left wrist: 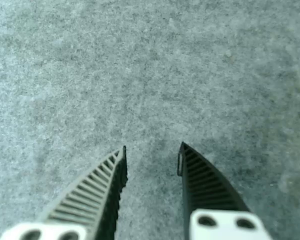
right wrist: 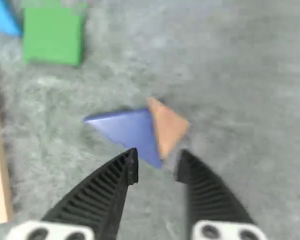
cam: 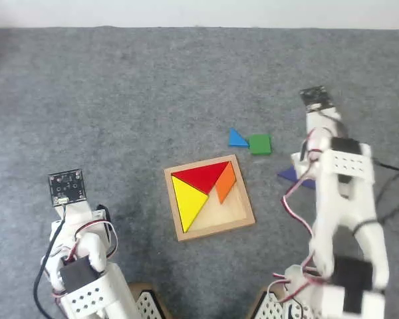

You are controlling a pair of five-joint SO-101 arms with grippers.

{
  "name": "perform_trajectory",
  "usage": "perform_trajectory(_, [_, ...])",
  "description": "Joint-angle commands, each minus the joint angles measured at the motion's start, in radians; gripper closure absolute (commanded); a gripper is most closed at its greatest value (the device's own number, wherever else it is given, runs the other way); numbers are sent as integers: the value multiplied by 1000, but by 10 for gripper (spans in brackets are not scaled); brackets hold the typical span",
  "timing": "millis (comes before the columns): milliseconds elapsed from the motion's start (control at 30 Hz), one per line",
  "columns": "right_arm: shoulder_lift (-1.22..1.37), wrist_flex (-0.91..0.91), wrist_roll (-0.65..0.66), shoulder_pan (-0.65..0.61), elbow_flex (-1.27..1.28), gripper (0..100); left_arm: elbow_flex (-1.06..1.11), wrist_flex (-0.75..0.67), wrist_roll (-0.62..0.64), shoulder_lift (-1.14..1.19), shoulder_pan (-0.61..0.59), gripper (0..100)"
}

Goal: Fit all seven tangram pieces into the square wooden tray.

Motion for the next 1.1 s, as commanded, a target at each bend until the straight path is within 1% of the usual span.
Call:
perform_trajectory(0, [163,-131,12,-15,-48,751,-4,5,8,-18,-3,833])
perform_trajectory(67, [239,-166,15,13,-66,768,-4,5,8,-18,-3,833])
perform_trajectory(233, [390,-165,57,107,-160,831,-4,5,8,-18,-3,833])
perform_trajectory(433, [476,-165,68,208,-279,821,-4,5,8,-18,-3,833])
perform_trajectory(700, [513,-139,103,205,-313,821,-4,5,8,-18,-3,833])
perform_trajectory(733, [513,-136,106,202,-313,836,-4,5,8,-18,-3,833])
perform_trajectory(833, [513,-134,106,200,-315,965,-4,5,8,-18,-3,833])
perform_trajectory(867, [513,-133,104,200,-315,987,-4,5,8,-18,-3,833])
perform_trajectory(1067, [479,-114,92,199,-315,989,-4,5,8,-18,-3,833])
